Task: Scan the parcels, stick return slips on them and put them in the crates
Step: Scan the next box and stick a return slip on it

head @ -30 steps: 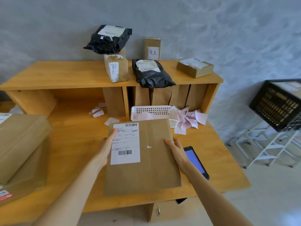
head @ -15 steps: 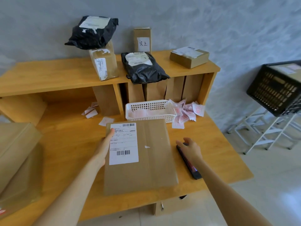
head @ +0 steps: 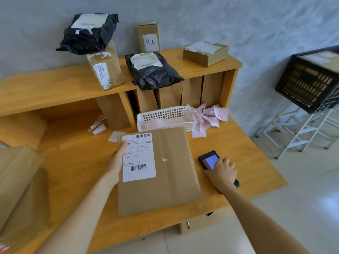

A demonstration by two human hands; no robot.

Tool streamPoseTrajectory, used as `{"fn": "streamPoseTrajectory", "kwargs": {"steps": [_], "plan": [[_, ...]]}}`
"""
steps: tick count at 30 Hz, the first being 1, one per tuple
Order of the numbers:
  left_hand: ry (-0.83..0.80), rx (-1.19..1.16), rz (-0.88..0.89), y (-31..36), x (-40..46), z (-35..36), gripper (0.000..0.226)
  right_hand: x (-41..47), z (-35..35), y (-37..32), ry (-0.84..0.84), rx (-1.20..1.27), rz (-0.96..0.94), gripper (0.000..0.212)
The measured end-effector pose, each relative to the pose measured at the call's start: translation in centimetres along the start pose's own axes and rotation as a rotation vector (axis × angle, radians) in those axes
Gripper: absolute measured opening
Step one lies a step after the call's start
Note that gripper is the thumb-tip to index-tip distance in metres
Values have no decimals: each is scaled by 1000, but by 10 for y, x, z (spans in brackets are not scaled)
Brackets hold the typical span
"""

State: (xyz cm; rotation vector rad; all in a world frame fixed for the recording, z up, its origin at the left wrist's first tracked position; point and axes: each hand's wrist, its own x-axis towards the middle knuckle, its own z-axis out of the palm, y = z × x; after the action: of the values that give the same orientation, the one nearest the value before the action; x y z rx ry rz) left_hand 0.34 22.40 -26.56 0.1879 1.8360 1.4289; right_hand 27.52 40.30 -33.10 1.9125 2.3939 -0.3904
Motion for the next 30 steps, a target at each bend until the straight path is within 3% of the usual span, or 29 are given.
{"fn": "streamPoseTrajectory", "kwargs": {"steps": [13,19,30], "plan": [[133,-83,107,6,0,14,53,-26,-92,-23,185,138,-176,71],[130,-104,148,12,0,16,57,-44,-126,-33,69,24,-418,70],[165,-106,202,18,-7,24,55,-70,-124,-43,-189,-80,-720,65]]}}
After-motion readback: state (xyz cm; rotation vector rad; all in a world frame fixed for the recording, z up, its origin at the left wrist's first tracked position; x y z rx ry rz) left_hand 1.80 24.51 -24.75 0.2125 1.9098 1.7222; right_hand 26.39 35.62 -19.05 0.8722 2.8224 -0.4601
